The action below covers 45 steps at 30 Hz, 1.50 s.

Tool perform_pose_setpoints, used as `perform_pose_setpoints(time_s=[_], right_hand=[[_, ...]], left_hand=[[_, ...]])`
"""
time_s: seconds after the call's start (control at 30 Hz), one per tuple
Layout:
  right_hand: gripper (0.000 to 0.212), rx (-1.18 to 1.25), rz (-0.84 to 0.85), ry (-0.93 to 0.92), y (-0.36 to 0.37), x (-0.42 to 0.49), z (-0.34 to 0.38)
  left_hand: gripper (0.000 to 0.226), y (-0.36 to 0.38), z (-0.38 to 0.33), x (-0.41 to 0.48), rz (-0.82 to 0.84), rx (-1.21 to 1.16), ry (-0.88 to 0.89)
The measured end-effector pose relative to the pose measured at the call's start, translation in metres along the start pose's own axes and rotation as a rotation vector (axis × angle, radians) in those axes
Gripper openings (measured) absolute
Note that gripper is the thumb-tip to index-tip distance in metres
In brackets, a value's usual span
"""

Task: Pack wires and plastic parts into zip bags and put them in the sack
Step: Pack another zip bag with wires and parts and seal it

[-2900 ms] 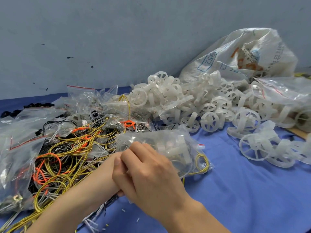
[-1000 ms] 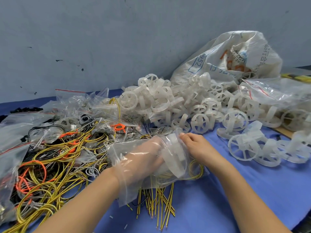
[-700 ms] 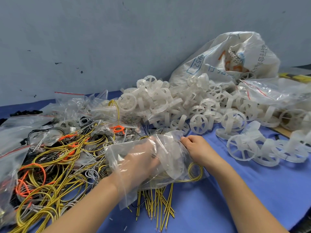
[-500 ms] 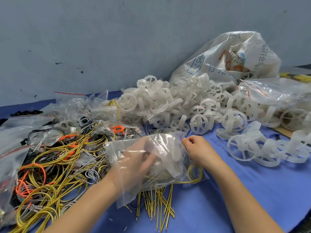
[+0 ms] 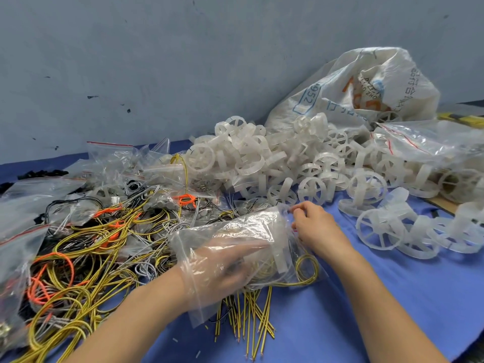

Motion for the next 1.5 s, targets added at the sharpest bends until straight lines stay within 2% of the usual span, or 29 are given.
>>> perform_pose_setpoints(time_s=[0.1,0.17,0.23,0.37,0.5,0.7,0.77,0.9,1.03,1.2,1.5], right_hand=[[0.028,0.114,-0.138,-0.081,-0.008,-0.005,0.016],[0.027,0.162,-0.218,-0.175,-0.008,-0.014,0.034],[0.025,0.156,-0.253,-0.318,0.000,-0.028,0.057],[0.024,0.000,-0.174,-0.608,0.035,-0.064,0.097],[0.032,-0.200,-0.069,-0.754,0.072,-0.093,0.109],[0.039,-0.304,-0.012,-0.780,0.099,-0.103,0.104],[0.039,-0.363,0.002,-0.781,0.109,-0.104,0.099],[0.036,-0.509,0.091,-0.743,0.129,-0.102,0.083],[0.038,-0.550,0.122,-0.723,0.136,-0.100,0.079],[0.034,-0.533,0.081,-0.721,0.135,-0.101,0.076],[0.047,-0.532,0.130,-0.722,0.136,-0.102,0.074]], left_hand=[[0.036,0.003,0.010,-0.006,0.045,-0.116,-0.063],[0.030,-0.002,0.017,-0.015,0.041,-0.338,-0.250],[0.035,-0.008,0.026,-0.032,0.003,-0.505,-0.483],[0.024,-0.030,0.029,-0.065,-0.133,-0.632,-0.524],[0.027,-0.045,0.046,-0.117,-0.349,-0.800,-0.683],[0.028,-0.075,0.075,-0.165,-0.603,-0.528,-0.784],[0.035,-0.082,0.080,-0.169,-0.653,-0.407,-0.832],[0.026,-0.088,0.072,-0.170,-0.583,-0.075,-0.869],[0.026,-0.094,0.068,-0.168,-0.528,0.212,-0.835],[0.023,-0.092,0.075,-0.170,-0.494,0.240,-0.864],[0.025,-0.077,0.075,-0.161,-0.362,0.300,-0.800]])
Point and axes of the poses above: each hand's wrist, its own x-axis towards the middle knuckle, its own y-axis out of the palm, z = x × y, the point moved 4 cm from there along x, towards the middle knuckle, and after that the axes turned 10 degrees about x, right-handed, at the moved point
